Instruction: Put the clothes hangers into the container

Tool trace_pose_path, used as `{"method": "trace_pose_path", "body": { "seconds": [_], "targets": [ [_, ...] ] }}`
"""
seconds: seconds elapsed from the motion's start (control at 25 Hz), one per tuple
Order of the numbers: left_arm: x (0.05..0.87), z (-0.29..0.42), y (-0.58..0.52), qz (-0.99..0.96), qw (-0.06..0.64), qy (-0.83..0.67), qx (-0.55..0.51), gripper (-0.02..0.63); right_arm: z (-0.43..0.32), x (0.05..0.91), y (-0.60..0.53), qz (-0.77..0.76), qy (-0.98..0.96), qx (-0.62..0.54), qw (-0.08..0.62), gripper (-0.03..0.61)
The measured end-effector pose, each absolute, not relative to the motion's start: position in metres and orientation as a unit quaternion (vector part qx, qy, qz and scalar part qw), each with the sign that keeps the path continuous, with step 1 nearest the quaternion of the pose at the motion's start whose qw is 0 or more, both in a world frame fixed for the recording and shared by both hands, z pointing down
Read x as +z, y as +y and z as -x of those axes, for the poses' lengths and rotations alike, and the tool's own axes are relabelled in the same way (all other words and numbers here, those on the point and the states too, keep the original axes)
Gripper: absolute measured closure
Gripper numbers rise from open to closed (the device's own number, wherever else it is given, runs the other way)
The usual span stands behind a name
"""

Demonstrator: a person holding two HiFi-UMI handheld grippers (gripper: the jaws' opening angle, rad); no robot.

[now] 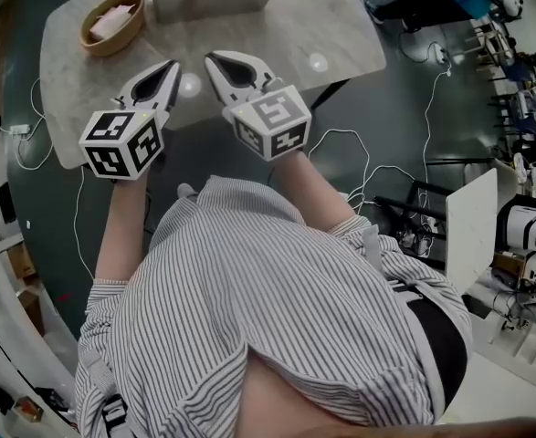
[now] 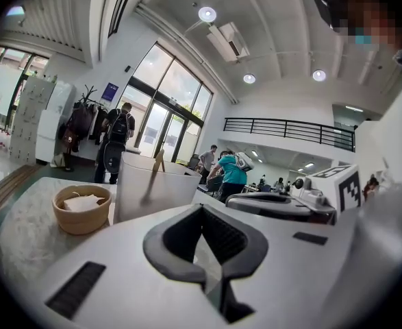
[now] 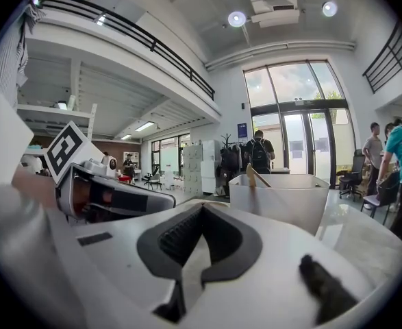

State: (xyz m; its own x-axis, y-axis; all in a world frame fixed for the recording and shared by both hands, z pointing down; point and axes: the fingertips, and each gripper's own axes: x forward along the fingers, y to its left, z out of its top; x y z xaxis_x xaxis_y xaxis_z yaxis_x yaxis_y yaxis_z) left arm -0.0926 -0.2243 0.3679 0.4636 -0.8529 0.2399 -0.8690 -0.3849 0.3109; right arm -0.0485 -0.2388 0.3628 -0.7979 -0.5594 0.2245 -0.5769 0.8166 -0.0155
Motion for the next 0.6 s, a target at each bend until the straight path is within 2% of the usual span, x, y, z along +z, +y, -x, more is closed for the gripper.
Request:
{"method": "trace_pose_path", "body": {
  "seconds": [0.6],
  "targets": [
    [0.3732,0.0911,-0.2236,-0.834,0.206,-0.511,0.023,0.603,0.0521,0.3587,-0.2402,-0.273,-0.954,0.013,0.123,0.565]
  ]
}}
